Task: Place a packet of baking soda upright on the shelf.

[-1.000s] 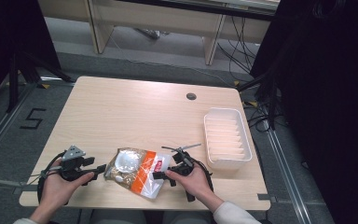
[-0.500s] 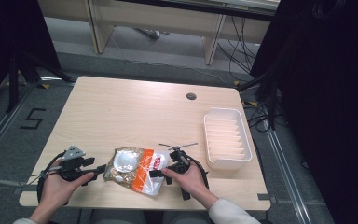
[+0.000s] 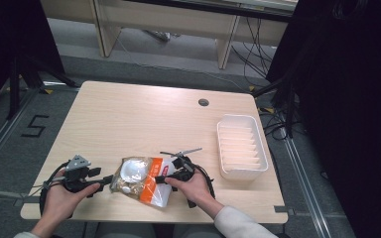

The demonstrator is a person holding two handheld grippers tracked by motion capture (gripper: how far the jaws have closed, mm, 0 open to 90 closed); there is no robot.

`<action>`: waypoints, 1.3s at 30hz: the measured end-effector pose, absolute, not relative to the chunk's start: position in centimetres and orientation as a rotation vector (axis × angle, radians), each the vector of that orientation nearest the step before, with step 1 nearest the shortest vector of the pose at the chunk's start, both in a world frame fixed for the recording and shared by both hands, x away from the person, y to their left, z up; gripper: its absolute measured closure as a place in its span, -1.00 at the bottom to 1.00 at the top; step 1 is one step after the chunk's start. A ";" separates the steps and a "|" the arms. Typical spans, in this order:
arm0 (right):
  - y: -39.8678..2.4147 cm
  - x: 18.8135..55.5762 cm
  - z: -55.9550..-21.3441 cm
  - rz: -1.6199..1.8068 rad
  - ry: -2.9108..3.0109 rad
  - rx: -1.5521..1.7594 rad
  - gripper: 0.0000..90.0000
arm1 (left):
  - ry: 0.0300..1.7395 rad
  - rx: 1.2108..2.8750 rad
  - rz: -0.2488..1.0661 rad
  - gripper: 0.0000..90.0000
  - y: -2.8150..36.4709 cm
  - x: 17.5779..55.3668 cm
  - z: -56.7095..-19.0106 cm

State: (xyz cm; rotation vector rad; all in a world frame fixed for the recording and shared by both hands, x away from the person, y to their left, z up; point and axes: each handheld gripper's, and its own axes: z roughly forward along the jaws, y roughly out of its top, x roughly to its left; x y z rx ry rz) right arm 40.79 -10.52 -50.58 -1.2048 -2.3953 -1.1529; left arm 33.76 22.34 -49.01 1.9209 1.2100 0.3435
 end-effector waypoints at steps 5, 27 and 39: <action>-10.4 41.3 -50.0 -1.181 -2.380 -1.196 1.00 | 1.226 1.879 0.342 -0.08 22.1 33.7 -49.0; -11.0 44.2 -38.9 -0.746 -2.781 -0.710 1.00 | 1.231 1.882 0.332 -0.07 22.1 33.7 -49.1; -12.3 43.3 -33.9 -0.417 -3.003 -0.263 1.00 | 1.225 1.906 0.327 -0.05 22.3 33.8 -49.1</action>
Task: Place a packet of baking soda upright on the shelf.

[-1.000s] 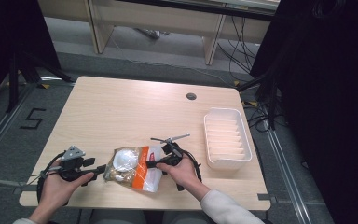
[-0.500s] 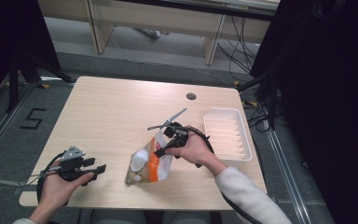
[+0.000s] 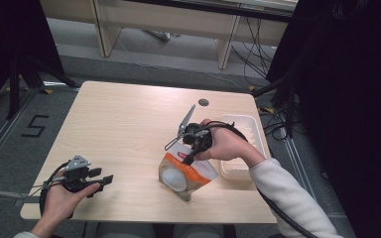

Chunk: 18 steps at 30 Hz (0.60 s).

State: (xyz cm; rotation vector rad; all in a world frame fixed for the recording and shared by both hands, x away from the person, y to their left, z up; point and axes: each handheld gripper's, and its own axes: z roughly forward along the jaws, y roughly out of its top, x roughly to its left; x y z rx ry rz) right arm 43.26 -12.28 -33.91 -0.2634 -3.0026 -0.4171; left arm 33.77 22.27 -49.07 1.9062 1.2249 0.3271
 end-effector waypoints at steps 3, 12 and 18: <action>-12.4 42.7 -33.1 -0.336 -3.055 -0.137 1.00 | 1.231 1.890 0.326 -0.05 22.2 33.8 -49.1; -13.6 42.7 -31.1 -0.230 -3.139 -0.066 1.00 | 1.221 1.917 0.317 -0.04 22.3 33.8 -49.1; -14.1 42.9 -29.6 -0.210 -3.164 -0.055 1.00 | 1.220 1.919 0.320 -0.04 22.3 33.8 -49.1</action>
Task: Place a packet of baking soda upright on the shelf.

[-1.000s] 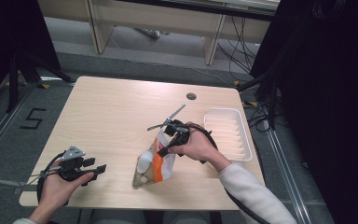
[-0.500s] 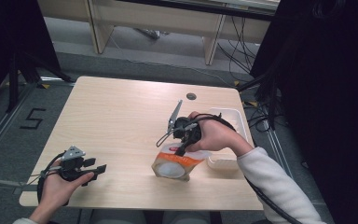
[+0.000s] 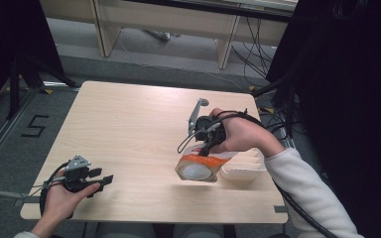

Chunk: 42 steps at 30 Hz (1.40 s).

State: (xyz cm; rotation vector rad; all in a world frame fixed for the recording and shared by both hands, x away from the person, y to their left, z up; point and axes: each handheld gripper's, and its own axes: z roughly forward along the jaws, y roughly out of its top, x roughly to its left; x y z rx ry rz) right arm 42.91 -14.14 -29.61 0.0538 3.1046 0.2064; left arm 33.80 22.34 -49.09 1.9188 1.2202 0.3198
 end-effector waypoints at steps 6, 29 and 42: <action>-14.6 43.2 -28.3 0.208 3.093 0.073 1.00 | 1.221 1.917 0.320 -0.04 22.4 33.8 -49.1; -17.6 44.7 -23.6 0.161 3.034 -0.034 1.00 | 1.218 1.925 0.327 -0.04 22.4 33.8 -49.1; -20.1 46.6 -22.6 0.134 2.977 -0.070 1.00 | 1.218 1.928 0.328 -0.03 22.4 33.8 -49.1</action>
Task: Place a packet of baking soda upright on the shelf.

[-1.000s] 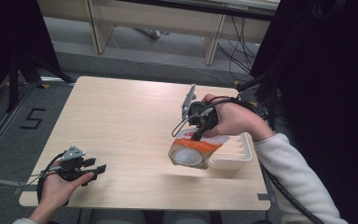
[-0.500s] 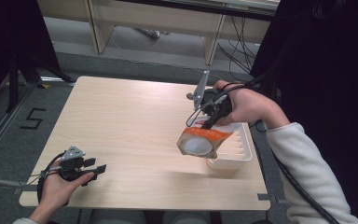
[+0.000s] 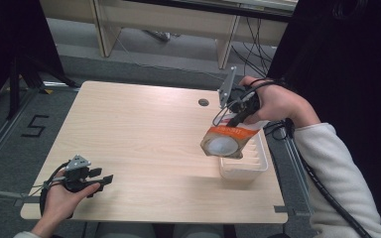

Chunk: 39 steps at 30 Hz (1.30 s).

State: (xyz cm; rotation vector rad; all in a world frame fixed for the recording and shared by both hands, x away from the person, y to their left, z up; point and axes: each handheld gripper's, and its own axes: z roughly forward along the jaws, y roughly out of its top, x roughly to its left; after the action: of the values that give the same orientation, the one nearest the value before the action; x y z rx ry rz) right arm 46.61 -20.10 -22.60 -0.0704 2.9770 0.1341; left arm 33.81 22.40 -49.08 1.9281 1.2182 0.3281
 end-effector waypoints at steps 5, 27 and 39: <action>-21.5 47.5 -22.8 0.110 2.978 0.010 1.00 | 1.219 1.927 0.328 -0.03 22.4 33.8 -49.1; -25.0 51.2 -24.2 0.074 2.875 0.129 1.00 | 1.218 1.937 0.321 -0.03 22.5 33.8 -49.1; -26.4 53.1 -25.9 0.059 2.859 0.135 1.00 | 1.224 1.923 0.316 -0.03 22.5 33.9 -49.2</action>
State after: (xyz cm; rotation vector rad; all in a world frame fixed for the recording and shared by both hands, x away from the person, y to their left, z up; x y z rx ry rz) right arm 53.09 -26.43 -25.92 0.1354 2.8589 0.0585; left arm 33.91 22.46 -49.19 1.9235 1.2237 0.3161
